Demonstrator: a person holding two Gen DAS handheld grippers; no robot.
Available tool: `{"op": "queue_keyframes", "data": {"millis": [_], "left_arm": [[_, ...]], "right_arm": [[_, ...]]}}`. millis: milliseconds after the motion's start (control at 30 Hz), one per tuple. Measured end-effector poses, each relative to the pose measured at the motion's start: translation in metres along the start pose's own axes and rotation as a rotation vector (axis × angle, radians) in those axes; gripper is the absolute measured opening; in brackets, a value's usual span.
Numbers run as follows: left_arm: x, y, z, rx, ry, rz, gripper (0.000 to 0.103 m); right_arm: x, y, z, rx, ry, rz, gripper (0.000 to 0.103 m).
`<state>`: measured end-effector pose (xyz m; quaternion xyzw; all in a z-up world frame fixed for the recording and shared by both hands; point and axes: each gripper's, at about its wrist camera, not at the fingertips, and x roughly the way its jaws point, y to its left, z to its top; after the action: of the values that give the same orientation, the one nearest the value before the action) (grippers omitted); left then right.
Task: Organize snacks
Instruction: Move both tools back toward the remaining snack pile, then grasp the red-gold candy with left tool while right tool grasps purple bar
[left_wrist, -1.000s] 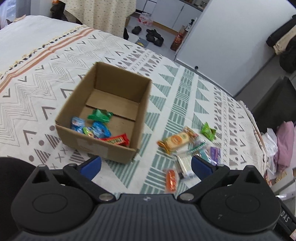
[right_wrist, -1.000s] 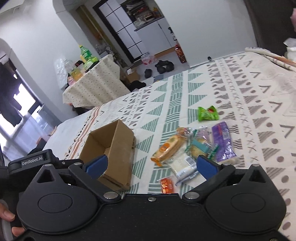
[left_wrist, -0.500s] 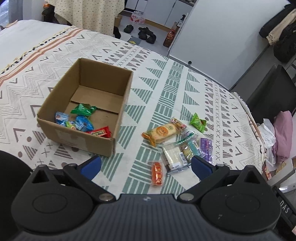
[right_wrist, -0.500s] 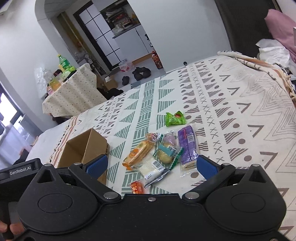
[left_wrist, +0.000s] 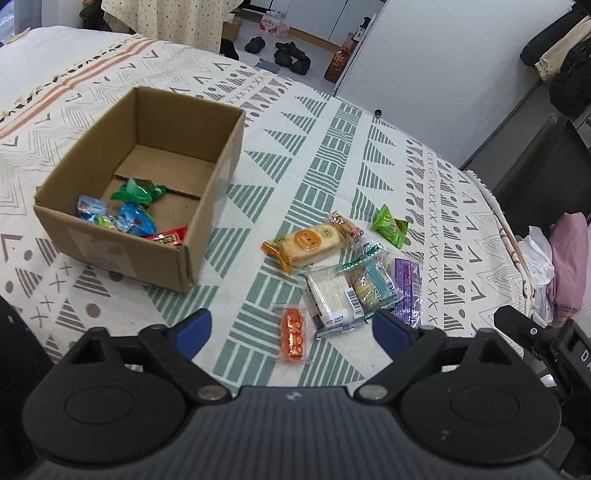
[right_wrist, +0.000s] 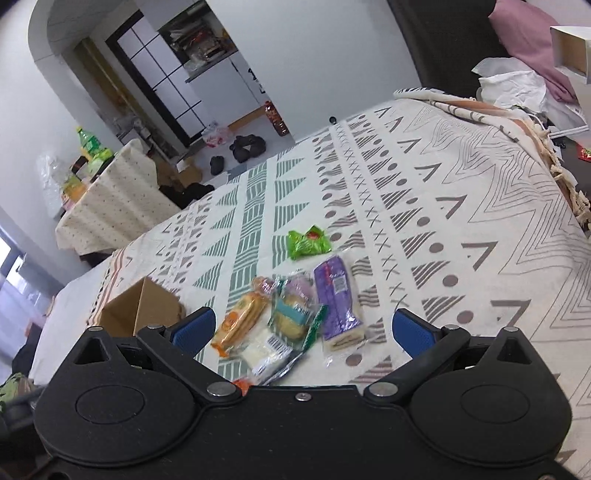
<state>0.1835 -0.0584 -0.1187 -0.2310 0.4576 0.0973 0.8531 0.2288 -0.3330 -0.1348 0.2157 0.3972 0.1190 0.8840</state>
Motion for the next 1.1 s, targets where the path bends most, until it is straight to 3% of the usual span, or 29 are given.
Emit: {"op": "queue_keyframes", "data": {"millis": [167, 300, 500, 800, 1100], "left_arm": [[0.020, -0.003, -0.002, -0.018, 0.030, 0.011, 0.071], [0.039, -0.001, -0.005, -0.037, 0.068, 0.022, 0.057], [0.065, -0.002, -0.010, -0.055, 0.105, 0.034, 0.044], [0.106, -0.005, -0.015, -0.067, 0.177, 0.060, 0.028], [0.123, -0.001, -0.013, -0.083, 0.202, 0.073, 0.020]], "right_arm": [[0.013, -0.014, 0.006, 0.012, 0.039, -0.001, 0.098], [0.028, -0.019, 0.007, 0.013, 0.094, 0.002, 0.074], [0.053, -0.019, 0.005, 0.000, 0.170, -0.003, 0.047], [0.083, -0.018, 0.006, -0.052, 0.235, -0.043, 0.043], [0.115, -0.015, 0.006, -0.097, 0.301, -0.073, 0.044]]}}
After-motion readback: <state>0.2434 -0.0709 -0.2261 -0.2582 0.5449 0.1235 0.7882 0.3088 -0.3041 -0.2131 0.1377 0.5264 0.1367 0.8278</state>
